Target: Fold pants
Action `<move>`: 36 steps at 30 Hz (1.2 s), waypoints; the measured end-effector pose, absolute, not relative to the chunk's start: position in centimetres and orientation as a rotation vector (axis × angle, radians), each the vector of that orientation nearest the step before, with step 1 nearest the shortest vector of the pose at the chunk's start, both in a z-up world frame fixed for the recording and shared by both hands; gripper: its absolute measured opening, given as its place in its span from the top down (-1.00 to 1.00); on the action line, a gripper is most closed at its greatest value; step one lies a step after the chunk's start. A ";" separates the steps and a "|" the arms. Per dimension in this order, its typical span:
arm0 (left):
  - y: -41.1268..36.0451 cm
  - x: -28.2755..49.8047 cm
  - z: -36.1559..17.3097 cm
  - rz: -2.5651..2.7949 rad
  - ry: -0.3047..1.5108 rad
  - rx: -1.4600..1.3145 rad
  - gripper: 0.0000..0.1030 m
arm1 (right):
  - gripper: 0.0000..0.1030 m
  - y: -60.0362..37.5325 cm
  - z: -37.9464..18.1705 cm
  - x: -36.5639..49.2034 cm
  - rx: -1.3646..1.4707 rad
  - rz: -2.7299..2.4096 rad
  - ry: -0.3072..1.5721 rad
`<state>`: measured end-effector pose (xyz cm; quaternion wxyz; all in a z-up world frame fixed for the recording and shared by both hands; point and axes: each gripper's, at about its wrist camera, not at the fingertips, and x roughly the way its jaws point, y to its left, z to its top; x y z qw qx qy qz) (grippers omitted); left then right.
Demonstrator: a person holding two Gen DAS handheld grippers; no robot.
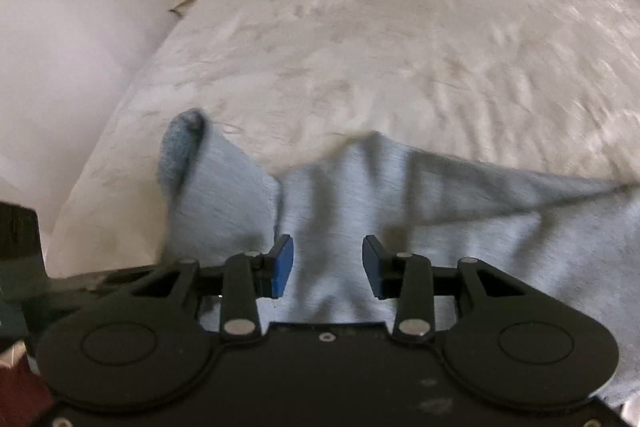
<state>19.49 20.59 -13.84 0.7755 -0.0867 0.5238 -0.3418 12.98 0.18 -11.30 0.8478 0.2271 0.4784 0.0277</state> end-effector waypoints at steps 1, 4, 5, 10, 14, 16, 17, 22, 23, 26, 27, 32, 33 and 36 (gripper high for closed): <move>19.9 19.3 -14.3 -0.746 1.141 -0.176 0.11 | 0.18 -0.7 -11.8 12.8 0.488 0.039 1.027; 18.2 18.4 -15.3 -0.791 1.187 -0.150 0.06 | 0.16 -2.9 -13.6 11.8 0.509 -0.010 1.079; 17.9 18.1 -15.3 -0.811 1.201 -0.151 0.00 | 0.16 -3.4 -14.1 11.4 0.504 -0.026 1.093; 17.7 15.8 -13.5 -0.932 1.172 -0.074 -0.16 | 0.16 -4.9 -15.1 9.9 0.508 -0.092 1.120; 19.8 15.1 -11.6 -0.905 1.094 -0.070 -0.22 | 0.05 -4.9 -15.3 9.1 0.528 -0.107 1.076; 21.3 15.3 -11.0 -0.849 1.051 -0.119 -0.22 | -0.08 -4.8 -15.3 9.1 0.542 -0.119 1.045; 22.1 15.6 -10.8 -0.819 1.031 -0.149 -0.24 | -0.10 -4.6 -15.2 9.2 0.543 -0.133 1.032; 24.0 17.7 -11.6 -0.636 1.035 -0.179 -0.36 | -0.29 -4.7 -14.5 8.5 0.607 -0.198 0.944; 23.9 18.1 -12.3 -0.608 1.063 -0.157 -0.36 | -0.35 -4.7 -14.4 8.5 0.631 -0.182 0.936; 23.0 19.3 -15.4 -0.610 1.193 -0.117 -0.36 | -0.56 -4.2 -14.8 9.0 0.660 -0.139 0.946; 22.4 19.4 -16.4 -0.628 1.239 -0.101 -0.39 | -0.58 -4.0 -15.0 9.2 0.661 -0.125 0.949; 20.6 19.3 -18.2 -0.678 1.313 -0.030 -0.52 | -0.60 -2.5 -16.9 10.6 0.620 -0.074 1.036; 20.8 19.3 -18.1 -0.675 1.316 -0.044 -0.52 | -0.60 -2.3 -17.3 10.9 0.619 -0.070 1.051; 21.5 19.1 -17.6 -0.675 1.298 -0.067 -0.51 | -0.55 -1.8 -18.2 11.5 0.640 -0.025 1.071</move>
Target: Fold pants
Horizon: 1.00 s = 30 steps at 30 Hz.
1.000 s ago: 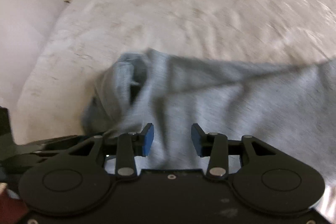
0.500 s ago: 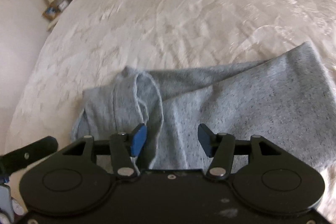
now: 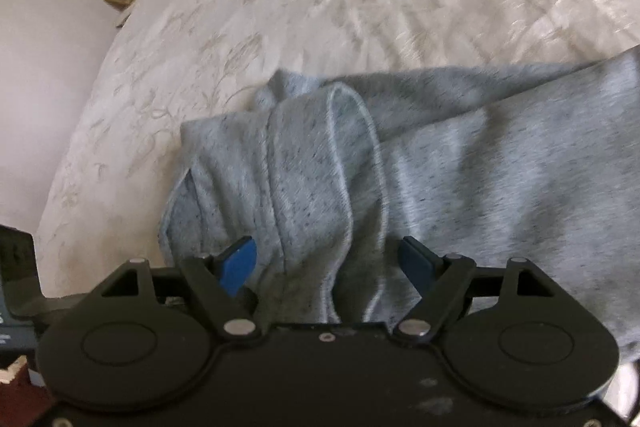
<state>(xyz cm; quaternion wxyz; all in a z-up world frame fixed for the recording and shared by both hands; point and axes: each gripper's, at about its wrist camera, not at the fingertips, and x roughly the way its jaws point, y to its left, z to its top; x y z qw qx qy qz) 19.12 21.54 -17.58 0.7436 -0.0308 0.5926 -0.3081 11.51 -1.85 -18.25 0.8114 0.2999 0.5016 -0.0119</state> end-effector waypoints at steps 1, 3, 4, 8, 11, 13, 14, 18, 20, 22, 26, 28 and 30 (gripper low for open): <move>21.9 18.9 -17.2 -0.673 1.284 -0.066 -0.51 | -0.23 -1.7 -18.4 11.7 0.645 -0.008 1.080; 22.4 18.7 -16.6 -0.663 1.260 -0.070 -0.51 | 0.44 -1.4 -18.9 12.2 0.665 0.048 1.101; 22.7 18.6 -16.4 -0.651 1.248 -0.078 -0.51 | 0.52 -1.2 -19.0 12.4 0.673 0.071 1.113; 23.8 18.4 -15.2 -0.586 1.194 -0.117 -0.52 | 0.73 -0.1 -16.6 12.9 0.588 0.134 1.072; 23.9 18.3 -13.4 -0.552 1.136 -0.195 -0.52 | 0.76 -0.9 -12.2 12.0 0.582 0.197 0.986; 23.6 18.0 -11.9 -0.560 1.087 -0.220 -0.52 | 0.76 -2.3 -9.4 10.8 0.556 0.189 0.937; 23.0 17.9 -11.3 -0.576 1.070 -0.223 -0.54 | 0.76 -3.5 -8.3 10.0 0.556 0.169 0.921; 18.4 17.0 -10.5 -0.646 1.052 -0.181 -0.55 | 0.76 -9.5 -7.2 6.7 0.511 -0.001 0.938; 15.8 16.4 -11.1 -0.676 1.065 -0.150 -0.55 | 0.76 -12.9 -8.7 5.1 0.501 -0.109 0.985; 13.0 16.0 -12.0 -0.709 1.088 -0.118 -0.55 | 0.76 -15.9 -11.2 4.3 0.516 -0.182 1.036; 8.5 14.9 -15.0 -0.722 1.141 -0.001 -0.55 | 0.75 -18.5 -16.7 4.8 0.561 -0.215 1.134; 6.9 14.6 -16.8 -0.702 1.182 0.061 -0.55 | 0.74 -18.3 -17.4 5.0 0.541 -0.200 1.143; 6.4 14.0 -18.0 -0.659 1.205 0.130 -0.55 | 0.74 -18.0 -16.9 5.1 0.516 -0.170 1.128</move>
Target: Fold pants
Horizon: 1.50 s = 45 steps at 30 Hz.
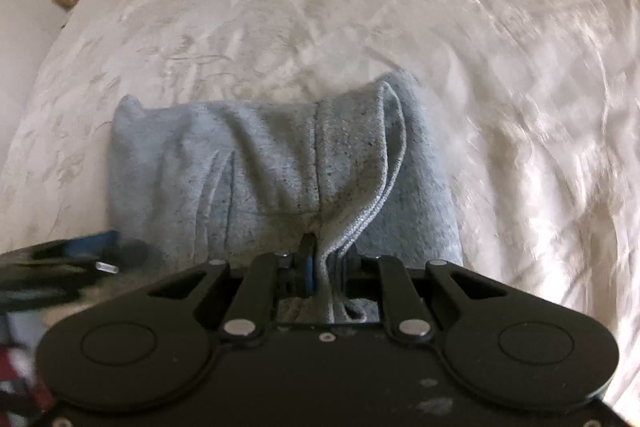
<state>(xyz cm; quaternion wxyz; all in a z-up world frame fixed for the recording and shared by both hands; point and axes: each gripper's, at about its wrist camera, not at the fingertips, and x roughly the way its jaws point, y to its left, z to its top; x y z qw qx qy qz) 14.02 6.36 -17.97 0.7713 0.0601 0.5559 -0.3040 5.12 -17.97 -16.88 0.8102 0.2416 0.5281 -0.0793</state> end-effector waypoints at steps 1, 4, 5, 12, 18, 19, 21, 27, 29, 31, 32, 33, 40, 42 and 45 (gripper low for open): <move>6.4 14.0 -18.3 -0.644 1.212 0.133 -0.55 | 0.74 -18.1 -16.5 5.0 0.506 -0.152 1.116; 6.8 13.8 -17.0 -0.607 1.185 0.090 -0.55 | 0.74 -18.4 -14.1 4.2 0.435 -0.081 1.043; 6.9 13.6 -16.5 -0.597 1.170 0.081 -0.56 | 0.75 -18.3 -13.4 4.1 0.407 -0.057 1.013; 6.1 12.1 -16.9 -0.544 1.184 0.121 -0.57 | 0.68 -20.6 -18.3 4.3 0.432 -0.069 1.089; 7.0 9.3 -17.3 -0.529 1.199 0.152 -0.70 | 0.35 -20.8 -18.9 4.4 0.376 -0.070 1.102; 7.3 9.1 -17.3 -0.519 1.205 0.140 -0.71 | 0.33 -20.9 -18.9 4.2 0.375 -0.070 1.100; 7.5 9.0 -17.4 -0.507 1.213 0.126 -0.75 | 0.23 -21.0 -18.6 3.7 0.375 -0.073 1.095; 8.0 8.3 -17.3 -0.514 1.237 0.136 -0.78 | 0.00 -20.9 -18.1 2.0 0.373 -0.109 1.090; 8.2 8.3 -16.8 -0.531 1.239 0.152 -0.78 | -0.04 -20.9 -18.0 1.5 0.392 -0.126 1.092; 8.2 8.5 -15.8 -0.548 1.224 0.166 -0.78 | -0.06 -21.1 -17.7 1.1 0.409 -0.141 1.093; 8.2 8.7 -15.2 -0.559 1.205 0.173 -0.78 | -0.06 -21.2 -17.4 0.9 0.423 -0.148 1.084; 8.1 9.1 -14.6 -0.570 1.182 0.181 -0.78 | -0.07 -21.3 -17.0 0.7 0.432 -0.156 1.067; 6.0 15.6 -12.7 -0.595 1.083 0.201 -0.78 | -0.25 -21.8 -14.6 1.7 0.415 -0.222 0.967; 5.1 17.5 -12.9 -0.595 1.075 0.216 -0.78 | -0.25 -21.7 -14.5 2.7 0.414 -0.243 0.971; 4.2 20.1 -13.9 -0.584 1.076 0.245 -0.78 | -0.25 -21.5 -14.7 3.9 0.427 -0.266 0.986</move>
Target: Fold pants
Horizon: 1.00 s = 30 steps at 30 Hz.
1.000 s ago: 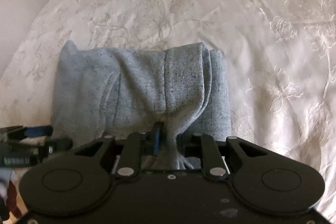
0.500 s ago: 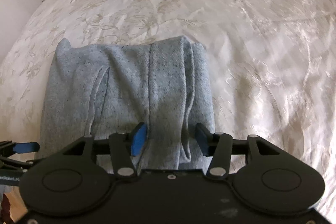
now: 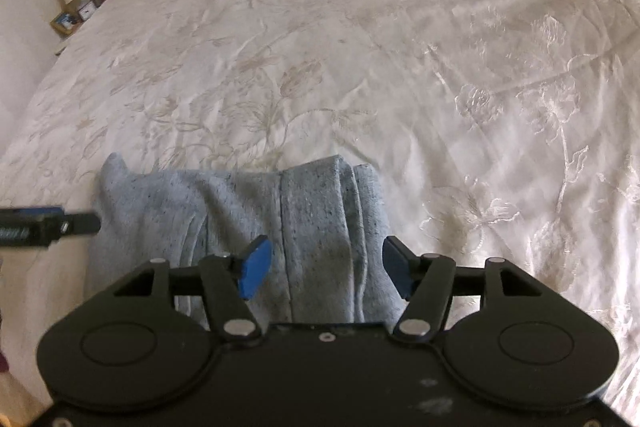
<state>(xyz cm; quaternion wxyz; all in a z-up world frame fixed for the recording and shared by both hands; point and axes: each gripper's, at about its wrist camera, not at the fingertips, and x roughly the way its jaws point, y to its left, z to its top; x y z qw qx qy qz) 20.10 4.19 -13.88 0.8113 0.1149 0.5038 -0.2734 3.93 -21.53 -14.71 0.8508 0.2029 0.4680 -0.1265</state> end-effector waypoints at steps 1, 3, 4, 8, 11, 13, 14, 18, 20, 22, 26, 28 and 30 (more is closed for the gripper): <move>4.0 21.0 -14.4 -0.579 1.083 0.252 -0.78 | -0.25 -21.5 -14.9 4.2 0.428 -0.273 0.994; 3.8 22.4 -15.3 -0.567 1.098 0.265 -0.78 | -0.25 -21.4 -15.4 4.9 0.427 -0.286 1.011; 3.7 23.2 -16.0 -0.557 1.110 0.273 -0.78 | -0.25 -21.4 -15.6 5.1 0.426 -0.292 1.021; 3.8 25.9 -18.5 -0.538 1.170 0.269 -0.79 | -0.34 -21.8 -16.7 6.0 0.434 -0.315 1.050; 3.5 27.1 -19.7 -0.537 1.196 0.268 -0.94 | -0.42 -22.1 -17.2 6.6 0.426 -0.317 1.069; 3.4 27.6 -20.0 -0.541 1.200 0.270 -0.98 | -0.49 -22.4 -17.5 6.9 0.426 -0.318 1.074; 3.4 27.8 -20.0 -0.542 1.202 0.261 -0.98 | -0.51 -22.5 -17.6 6.9 0.432 -0.316 1.078; 4.6 27.6 -19.0 -0.554 1.201 0.191 -0.98 | -0.60 -23.1 -18.1 6.7 0.468 -0.306 1.084; 5.9 26.9 -18.3 -0.555 1.205 0.132 -0.98 | -0.63 -23.5 -18.3 6.3 0.499 -0.297 1.086; 7.2 25.6 -17.6 -0.561 1.207 0.076 -0.98 | -0.64 -23.8 -18.6 5.9 0.537 -0.279 1.093; 9.2 22.1 -17.1 -0.594 1.239 0.004 -0.98 | -0.70 -24.2 -19.7 4.9 0.613 -0.232 1.136; 9.6 20.1 -17.4 -0.611 1.273 -0.017 -0.98 | -0.77 -23.9 -20.3 4.5 0.620 -0.211 1.152; 9.7 18.8 -18.1 -0.627 1.309 -0.036 -0.98 | -0.86 -23.5 -20.7 4.2 0.620 -0.192 1.158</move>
